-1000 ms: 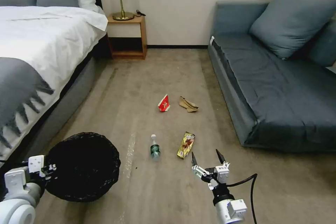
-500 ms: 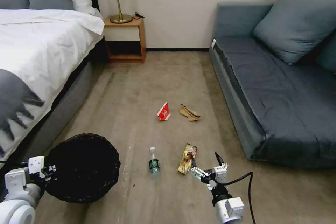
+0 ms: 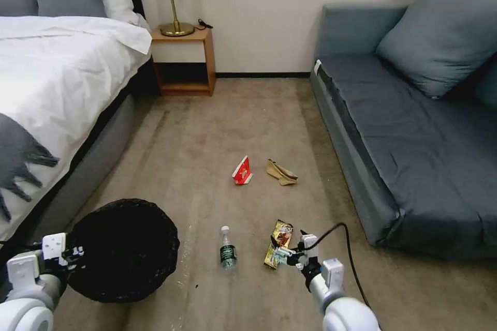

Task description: Pick up the trash bin, then pick up the garbage on the floor and place it into the trash bin.

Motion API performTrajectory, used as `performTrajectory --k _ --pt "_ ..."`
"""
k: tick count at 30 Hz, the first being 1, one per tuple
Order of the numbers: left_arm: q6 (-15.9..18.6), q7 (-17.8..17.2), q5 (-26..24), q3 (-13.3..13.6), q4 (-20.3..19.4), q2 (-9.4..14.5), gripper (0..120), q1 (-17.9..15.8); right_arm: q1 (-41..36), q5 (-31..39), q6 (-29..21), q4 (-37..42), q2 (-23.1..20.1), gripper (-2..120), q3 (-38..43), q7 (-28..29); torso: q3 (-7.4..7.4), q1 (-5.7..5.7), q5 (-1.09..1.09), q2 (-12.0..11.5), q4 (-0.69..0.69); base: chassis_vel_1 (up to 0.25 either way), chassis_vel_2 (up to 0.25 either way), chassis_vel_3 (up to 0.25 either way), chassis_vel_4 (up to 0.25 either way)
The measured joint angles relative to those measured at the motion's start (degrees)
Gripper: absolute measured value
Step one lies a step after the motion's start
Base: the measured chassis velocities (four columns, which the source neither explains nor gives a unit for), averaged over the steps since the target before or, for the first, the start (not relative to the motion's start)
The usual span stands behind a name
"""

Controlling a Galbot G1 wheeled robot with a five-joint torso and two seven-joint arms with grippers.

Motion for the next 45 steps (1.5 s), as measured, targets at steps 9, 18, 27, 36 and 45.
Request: performTrajectory --k 9,18,27,36,45 --pt "0.0 0.0 0.5 0.0 -0.9 -0.3 3 0.6 12.0 9.4 -9.3 -12.4 -0.9 100 -4.1 2.5 0.00 0.00 -0.01 0.0 0.00 0.000 0.000 0.000 0.000" --pt "0.1 0.0 0.7 -0.1 -1.3 -0.5 3 1.1 18.9 10.0 -10.1 -22.8 2.1 100 -6.4 1.7 0.00 0.00 -0.03 0.0 0.00 0.000 0.000 0.000 0.000" --pt "0.1 0.1 0.8 0.0 -1.2 -0.7 3 1.0 21.6 3.5 -9.6 -30.6 4.8 88 -8.3 1.1 0.00 0.00 -0.03 0.0 0.00 0.000 0.000 0.000 0.000" --pt "0.2 0.1 0.8 0.1 -1.0 0.0 3 0.7 21.7 -1.6 -7.8 -33.2 5.7 55 -8.9 0.2 0.00 0.00 -0.03 0.0 -0.01 0.000 0.000 0.000 0.000" --pt "0.2 0.1 0.6 0.3 -0.9 0.1 3 0.7 21.4 -2.3 -6.2 -32.7 5.4 22 -9.3 0.2 0.00 0.00 -0.03 0.0 0.00 0.000 0.000 0.000 0.000"
